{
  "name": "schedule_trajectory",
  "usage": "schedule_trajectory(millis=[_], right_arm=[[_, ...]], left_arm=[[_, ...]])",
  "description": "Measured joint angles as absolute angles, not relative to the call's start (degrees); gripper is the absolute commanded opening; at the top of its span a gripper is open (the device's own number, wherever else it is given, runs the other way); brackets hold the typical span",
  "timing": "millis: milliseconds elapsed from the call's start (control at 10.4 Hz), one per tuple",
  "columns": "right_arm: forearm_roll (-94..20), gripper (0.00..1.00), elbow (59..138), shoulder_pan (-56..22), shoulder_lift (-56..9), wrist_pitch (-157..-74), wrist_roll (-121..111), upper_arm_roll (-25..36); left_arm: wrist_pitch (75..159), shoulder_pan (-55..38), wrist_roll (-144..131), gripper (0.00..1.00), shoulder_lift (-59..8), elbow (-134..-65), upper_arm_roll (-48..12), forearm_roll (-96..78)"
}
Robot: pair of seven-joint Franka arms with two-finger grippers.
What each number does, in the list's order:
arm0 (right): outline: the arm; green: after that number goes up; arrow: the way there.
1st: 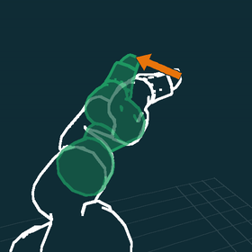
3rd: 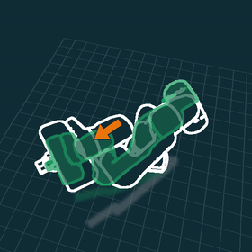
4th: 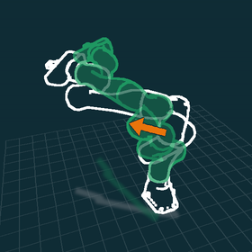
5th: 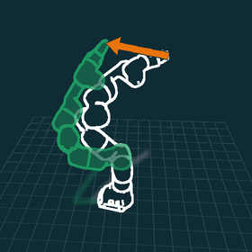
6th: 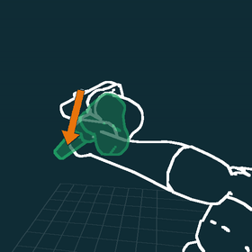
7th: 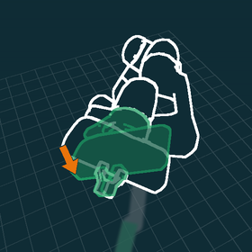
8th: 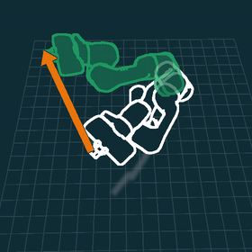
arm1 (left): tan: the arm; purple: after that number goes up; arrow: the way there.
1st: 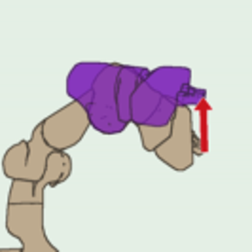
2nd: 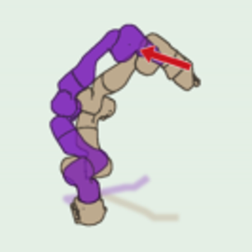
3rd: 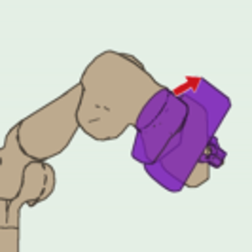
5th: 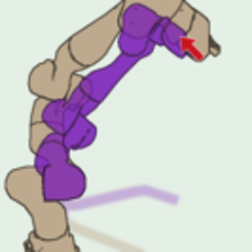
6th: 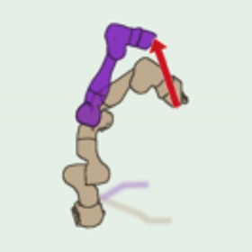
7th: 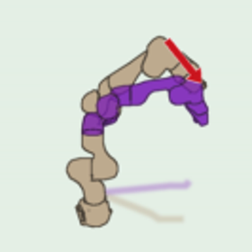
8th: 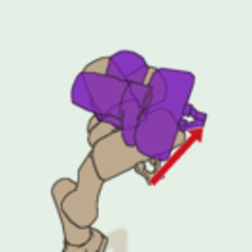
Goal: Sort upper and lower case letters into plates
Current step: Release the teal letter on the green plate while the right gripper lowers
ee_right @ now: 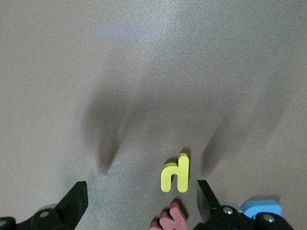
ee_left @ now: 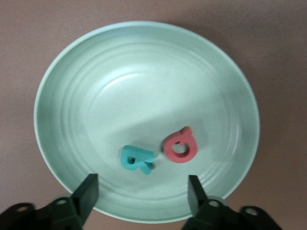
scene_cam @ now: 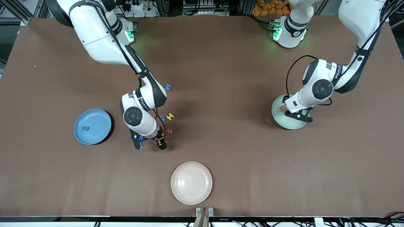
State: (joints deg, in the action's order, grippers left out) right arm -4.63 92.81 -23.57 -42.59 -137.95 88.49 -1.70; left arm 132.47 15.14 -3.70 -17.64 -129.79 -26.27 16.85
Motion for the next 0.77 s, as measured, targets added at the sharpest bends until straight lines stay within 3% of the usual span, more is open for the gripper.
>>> schedule_trajectory(millis=[386,772], right_arm=[[-4.62,1.00,96.37,-23.63,-40.16,-138.07,88.56,-1.61],[-4.60,1.00,97.72,-24.04,-40.09,-140.50,89.22,-1.61]], left_arm=[[124.03,14.71,-24.49,1.00,-17.46,-124.51,-38.11,13.07],[123.33,14.03,-30.22,1.00,-17.59,-121.44,-39.64,5.35]])
